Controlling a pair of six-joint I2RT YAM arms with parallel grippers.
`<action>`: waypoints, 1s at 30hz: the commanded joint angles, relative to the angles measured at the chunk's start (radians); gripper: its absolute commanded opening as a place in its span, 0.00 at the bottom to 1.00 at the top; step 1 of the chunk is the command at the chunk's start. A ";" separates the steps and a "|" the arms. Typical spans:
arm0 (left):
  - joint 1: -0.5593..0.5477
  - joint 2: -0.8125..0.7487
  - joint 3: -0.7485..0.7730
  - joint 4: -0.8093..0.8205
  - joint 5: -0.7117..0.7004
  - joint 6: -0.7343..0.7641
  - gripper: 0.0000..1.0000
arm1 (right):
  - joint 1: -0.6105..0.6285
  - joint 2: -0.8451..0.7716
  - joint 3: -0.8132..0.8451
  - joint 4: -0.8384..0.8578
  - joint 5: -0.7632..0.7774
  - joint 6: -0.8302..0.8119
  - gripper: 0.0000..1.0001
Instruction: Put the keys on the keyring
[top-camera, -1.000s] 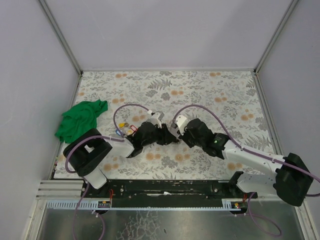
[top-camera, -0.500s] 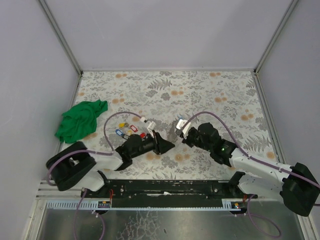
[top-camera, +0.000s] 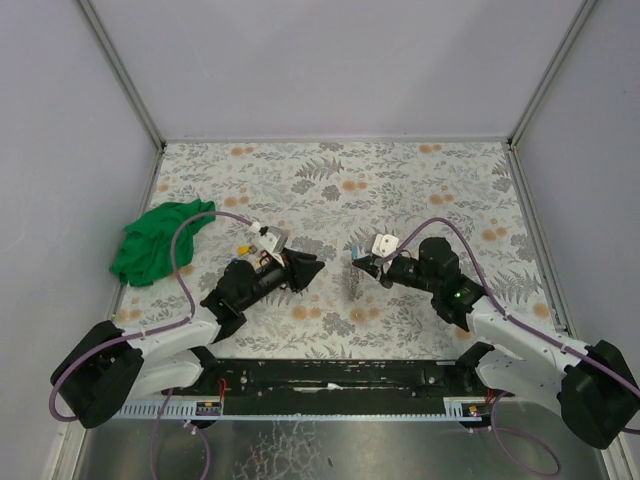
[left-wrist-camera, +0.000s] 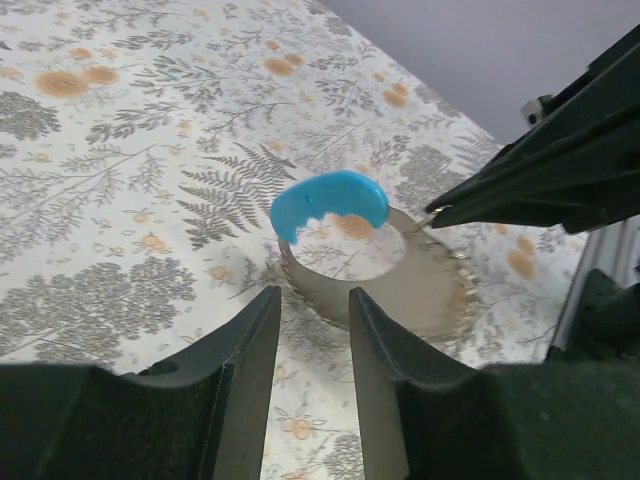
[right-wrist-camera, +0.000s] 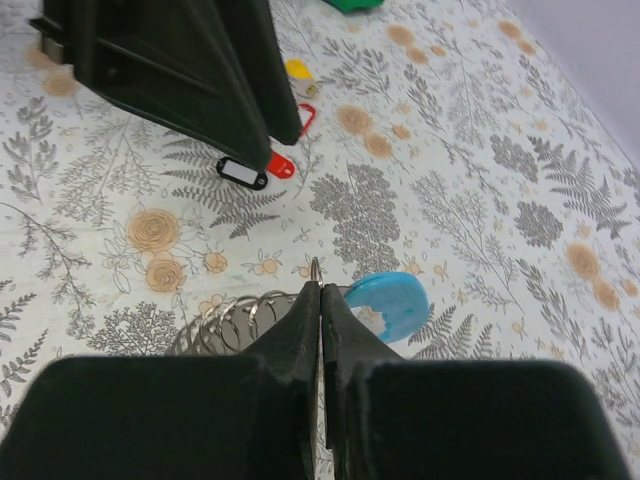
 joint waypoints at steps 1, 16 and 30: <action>0.026 0.026 0.059 -0.035 0.073 0.135 0.33 | -0.030 -0.013 0.026 0.121 -0.173 -0.015 0.03; 0.024 0.024 -0.041 0.167 0.325 0.254 0.34 | -0.036 0.093 -0.015 0.318 -0.345 0.086 0.04; 0.016 0.136 0.012 0.262 0.404 0.327 0.28 | -0.036 0.121 -0.007 0.302 -0.357 0.101 0.06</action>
